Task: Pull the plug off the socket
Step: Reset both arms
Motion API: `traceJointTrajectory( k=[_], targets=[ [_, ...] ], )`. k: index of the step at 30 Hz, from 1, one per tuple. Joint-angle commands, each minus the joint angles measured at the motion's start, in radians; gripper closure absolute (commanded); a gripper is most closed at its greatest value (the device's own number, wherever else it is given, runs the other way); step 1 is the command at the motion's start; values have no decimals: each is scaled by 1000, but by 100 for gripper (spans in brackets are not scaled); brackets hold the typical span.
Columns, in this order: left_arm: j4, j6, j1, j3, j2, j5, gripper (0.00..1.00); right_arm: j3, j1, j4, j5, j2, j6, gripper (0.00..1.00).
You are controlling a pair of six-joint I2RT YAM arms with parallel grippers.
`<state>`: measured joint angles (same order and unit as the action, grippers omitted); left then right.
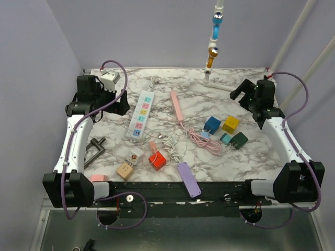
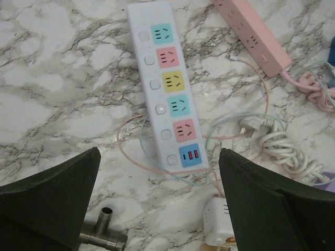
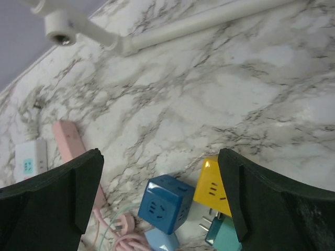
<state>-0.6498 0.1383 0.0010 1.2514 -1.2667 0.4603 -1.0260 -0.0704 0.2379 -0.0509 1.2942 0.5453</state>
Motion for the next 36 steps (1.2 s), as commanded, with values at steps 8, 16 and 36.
traceJointTrajectory(
  k=[8, 16, 36],
  targets=[
    [305, -77, 149, -229, 32, -28, 1, 234, 120, -270, -267, -43, -25, 0],
    [478, -81, 25, -319, -48, -273, 2, 408, 120, -680, -204, 22, -172, 0],
    [1175, -168, -44, -698, 78, -297, 2, 732, 118, -1234, -183, 90, -267, 0]
  ],
)
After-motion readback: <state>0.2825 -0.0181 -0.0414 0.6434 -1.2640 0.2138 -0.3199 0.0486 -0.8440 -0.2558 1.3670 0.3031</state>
